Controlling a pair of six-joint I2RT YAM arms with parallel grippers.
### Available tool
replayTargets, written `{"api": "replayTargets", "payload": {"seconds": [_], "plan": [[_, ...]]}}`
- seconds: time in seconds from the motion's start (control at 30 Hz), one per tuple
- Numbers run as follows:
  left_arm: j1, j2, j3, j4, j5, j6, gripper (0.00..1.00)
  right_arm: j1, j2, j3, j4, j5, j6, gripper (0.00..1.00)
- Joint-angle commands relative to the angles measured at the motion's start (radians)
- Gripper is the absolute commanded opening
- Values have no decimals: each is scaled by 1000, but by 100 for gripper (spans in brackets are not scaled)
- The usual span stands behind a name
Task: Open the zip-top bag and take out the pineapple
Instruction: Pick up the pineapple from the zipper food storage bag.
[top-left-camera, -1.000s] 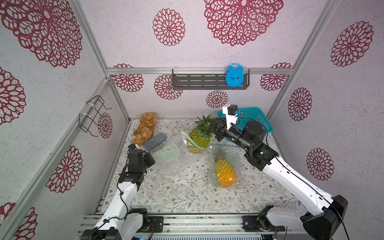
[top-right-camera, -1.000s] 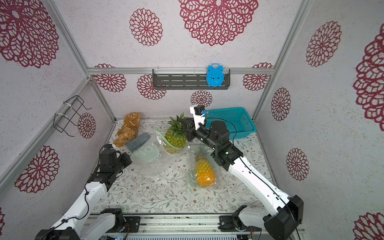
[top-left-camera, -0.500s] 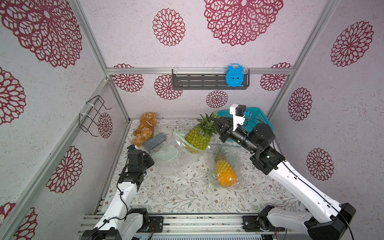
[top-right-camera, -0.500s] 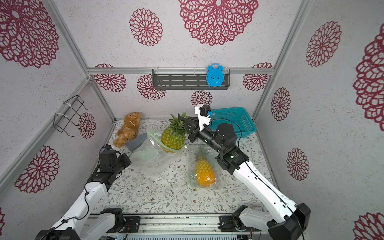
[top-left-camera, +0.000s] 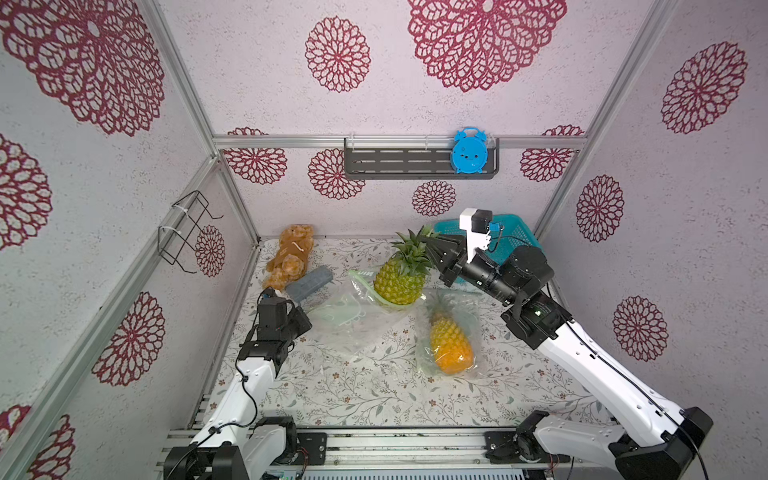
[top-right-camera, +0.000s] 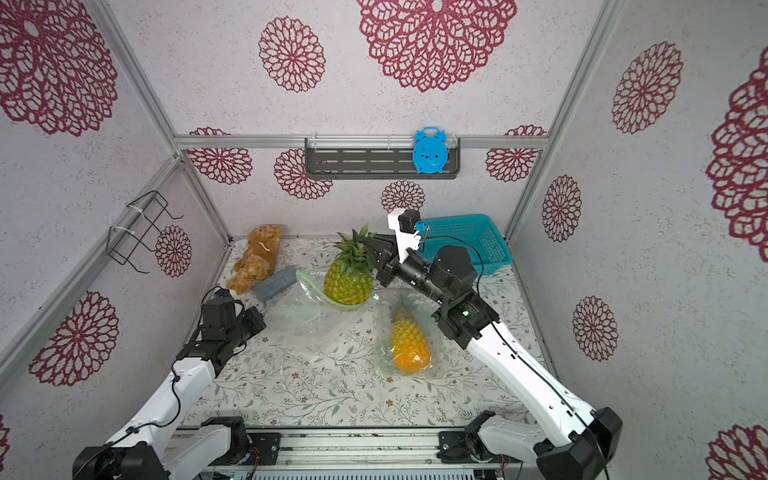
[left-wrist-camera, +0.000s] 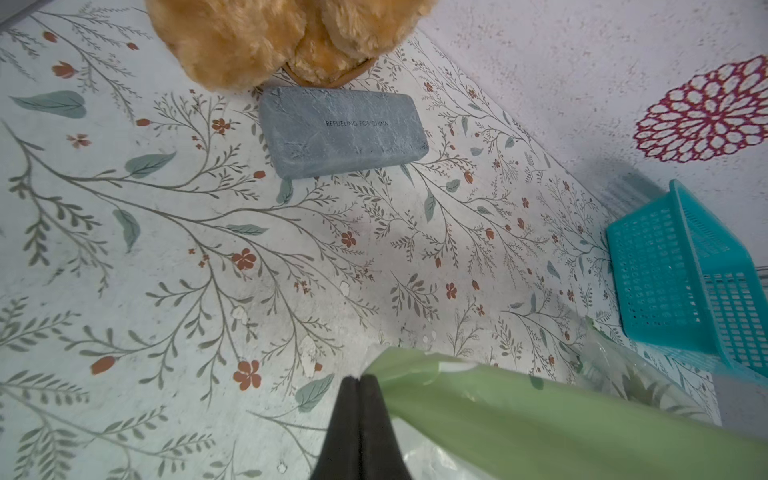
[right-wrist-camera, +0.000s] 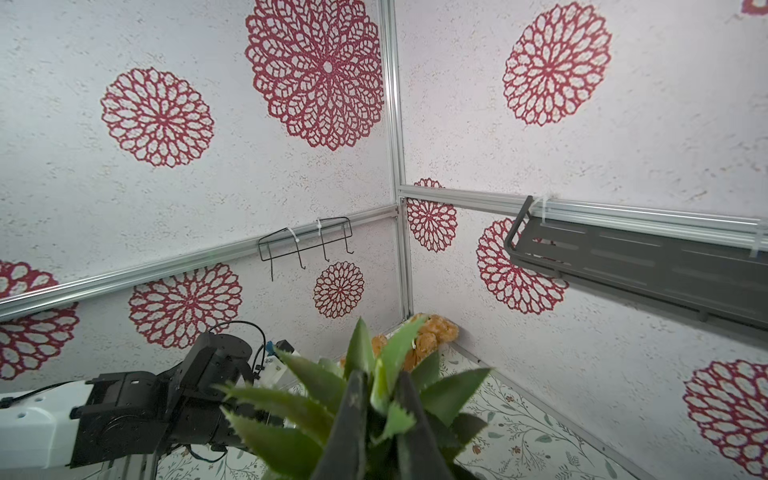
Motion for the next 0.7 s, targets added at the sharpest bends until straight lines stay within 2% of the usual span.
{"api": "replayTargets", "payload": {"seconds": [0.0,0.33,0.67], "plan": [[12,22,42,-10,65,25,0,-13,-4,88,166,-50,24,0],[9,94,75,-35,79,36,0,-11,75,158,165,-137,50,0],[9,141,94,-56,85,60,0,-11,53,158,206,-109,27,0]]}}
